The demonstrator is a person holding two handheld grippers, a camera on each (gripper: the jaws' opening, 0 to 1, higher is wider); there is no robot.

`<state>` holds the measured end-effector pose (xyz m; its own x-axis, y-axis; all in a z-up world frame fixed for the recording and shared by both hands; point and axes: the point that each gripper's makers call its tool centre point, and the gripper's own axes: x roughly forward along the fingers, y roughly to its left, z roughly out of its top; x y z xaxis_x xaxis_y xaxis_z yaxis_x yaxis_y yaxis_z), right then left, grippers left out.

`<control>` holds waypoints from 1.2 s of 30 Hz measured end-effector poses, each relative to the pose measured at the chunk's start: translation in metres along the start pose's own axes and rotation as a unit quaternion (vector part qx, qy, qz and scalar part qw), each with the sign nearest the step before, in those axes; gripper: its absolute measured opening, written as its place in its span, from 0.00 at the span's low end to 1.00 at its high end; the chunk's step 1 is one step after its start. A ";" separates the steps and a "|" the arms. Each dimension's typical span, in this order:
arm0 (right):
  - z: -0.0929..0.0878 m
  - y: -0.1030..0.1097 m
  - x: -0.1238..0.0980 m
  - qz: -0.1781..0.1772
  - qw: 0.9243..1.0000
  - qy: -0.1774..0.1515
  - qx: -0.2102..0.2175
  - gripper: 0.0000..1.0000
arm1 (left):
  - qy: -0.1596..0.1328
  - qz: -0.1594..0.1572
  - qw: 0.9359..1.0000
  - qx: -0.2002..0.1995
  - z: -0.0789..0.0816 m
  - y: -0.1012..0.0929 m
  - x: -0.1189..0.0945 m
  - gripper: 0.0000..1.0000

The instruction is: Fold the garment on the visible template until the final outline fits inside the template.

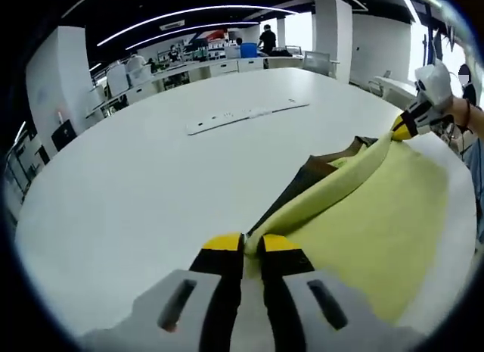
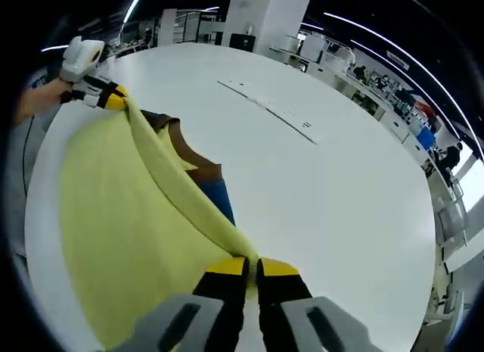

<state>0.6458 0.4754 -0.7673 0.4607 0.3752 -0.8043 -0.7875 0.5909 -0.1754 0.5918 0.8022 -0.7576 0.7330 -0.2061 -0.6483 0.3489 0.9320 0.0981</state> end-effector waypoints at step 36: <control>0.007 -0.033 0.003 -0.089 0.984 -0.059 0.142 0.28 | -0.052 0.058 0.995 -0.064 0.030 0.034 0.020 0.42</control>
<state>0.6763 0.4619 -0.7605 0.6392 0.3178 -0.7003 -0.5509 0.8246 -0.1286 0.6357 0.8210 -0.7441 0.8230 -0.1190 -0.5555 0.1864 0.9803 0.0661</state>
